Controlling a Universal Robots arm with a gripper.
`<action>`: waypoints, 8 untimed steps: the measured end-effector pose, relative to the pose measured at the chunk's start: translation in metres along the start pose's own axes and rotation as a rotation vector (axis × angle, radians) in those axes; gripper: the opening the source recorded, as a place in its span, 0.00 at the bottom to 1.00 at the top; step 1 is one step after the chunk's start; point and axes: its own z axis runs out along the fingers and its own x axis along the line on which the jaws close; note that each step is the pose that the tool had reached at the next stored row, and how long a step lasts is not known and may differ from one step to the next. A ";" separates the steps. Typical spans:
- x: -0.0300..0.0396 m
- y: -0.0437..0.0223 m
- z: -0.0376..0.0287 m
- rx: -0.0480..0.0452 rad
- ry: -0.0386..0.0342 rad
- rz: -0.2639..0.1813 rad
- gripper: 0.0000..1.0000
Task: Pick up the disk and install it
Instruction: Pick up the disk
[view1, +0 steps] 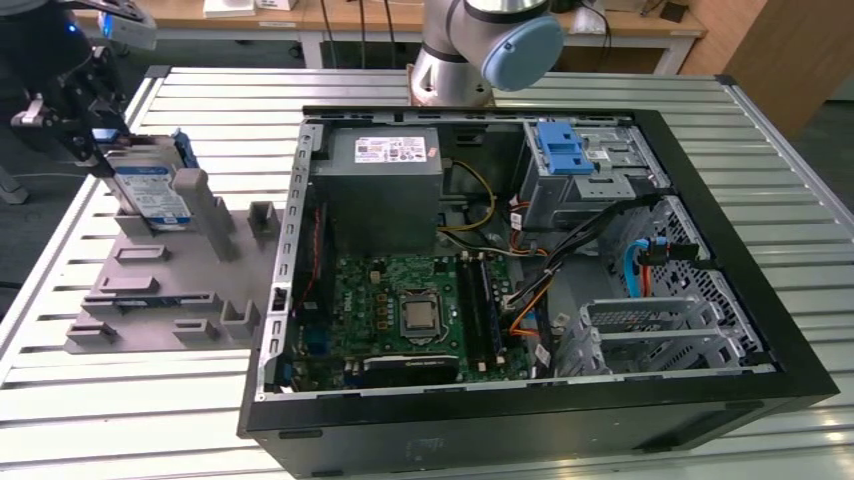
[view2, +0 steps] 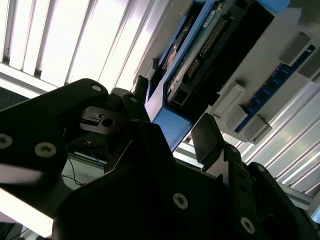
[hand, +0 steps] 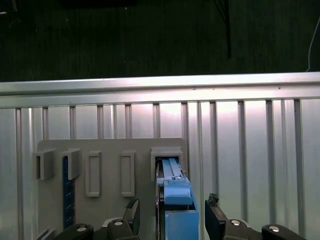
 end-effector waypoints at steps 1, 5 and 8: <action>0.0000 0.0000 0.0003 -0.0001 0.0000 0.000 0.62; 0.0000 0.0000 0.0008 0.0000 0.0000 0.000 0.54; 0.0000 -0.0001 0.0019 0.0006 -0.0002 0.000 0.54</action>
